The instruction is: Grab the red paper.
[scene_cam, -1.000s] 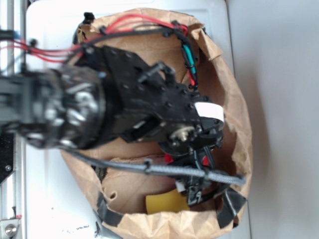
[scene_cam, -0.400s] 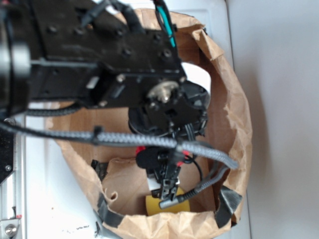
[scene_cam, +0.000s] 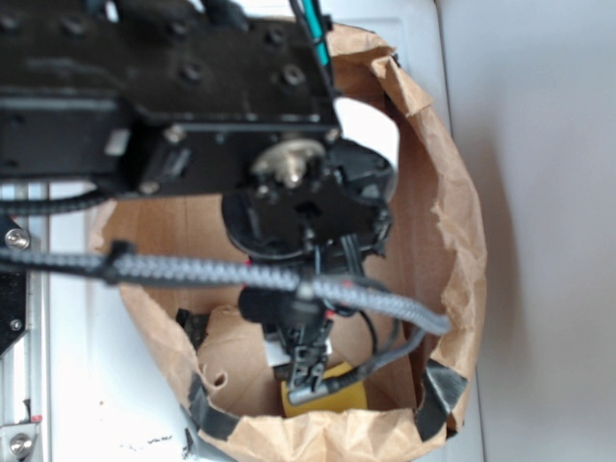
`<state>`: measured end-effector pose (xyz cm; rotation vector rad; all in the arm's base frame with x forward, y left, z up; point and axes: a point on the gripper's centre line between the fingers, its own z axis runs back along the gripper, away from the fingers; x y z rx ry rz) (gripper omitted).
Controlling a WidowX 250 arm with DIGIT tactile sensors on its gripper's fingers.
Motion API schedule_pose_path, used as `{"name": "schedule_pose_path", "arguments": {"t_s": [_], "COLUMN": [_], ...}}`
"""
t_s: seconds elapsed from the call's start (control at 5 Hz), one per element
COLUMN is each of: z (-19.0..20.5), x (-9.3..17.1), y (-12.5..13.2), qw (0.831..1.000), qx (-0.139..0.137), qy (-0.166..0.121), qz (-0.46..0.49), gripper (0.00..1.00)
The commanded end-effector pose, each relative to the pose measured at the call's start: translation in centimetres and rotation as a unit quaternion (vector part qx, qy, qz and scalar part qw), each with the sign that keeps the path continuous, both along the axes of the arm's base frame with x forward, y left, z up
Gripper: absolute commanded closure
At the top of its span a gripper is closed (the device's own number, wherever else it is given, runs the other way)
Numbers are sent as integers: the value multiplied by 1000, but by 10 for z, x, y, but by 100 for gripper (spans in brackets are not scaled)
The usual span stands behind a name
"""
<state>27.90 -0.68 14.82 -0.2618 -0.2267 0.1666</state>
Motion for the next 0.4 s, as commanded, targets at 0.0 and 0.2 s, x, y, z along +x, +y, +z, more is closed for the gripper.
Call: {"name": "schedule_pose_path", "arguments": {"t_s": [0.0,0.2], "z": [35,33], "x": [8,9], "y": [25,28], "qw": [997,995], "qx": [41,56], "qy": [-62,-74], "qz": [36,29], "gripper": [100,100]}}
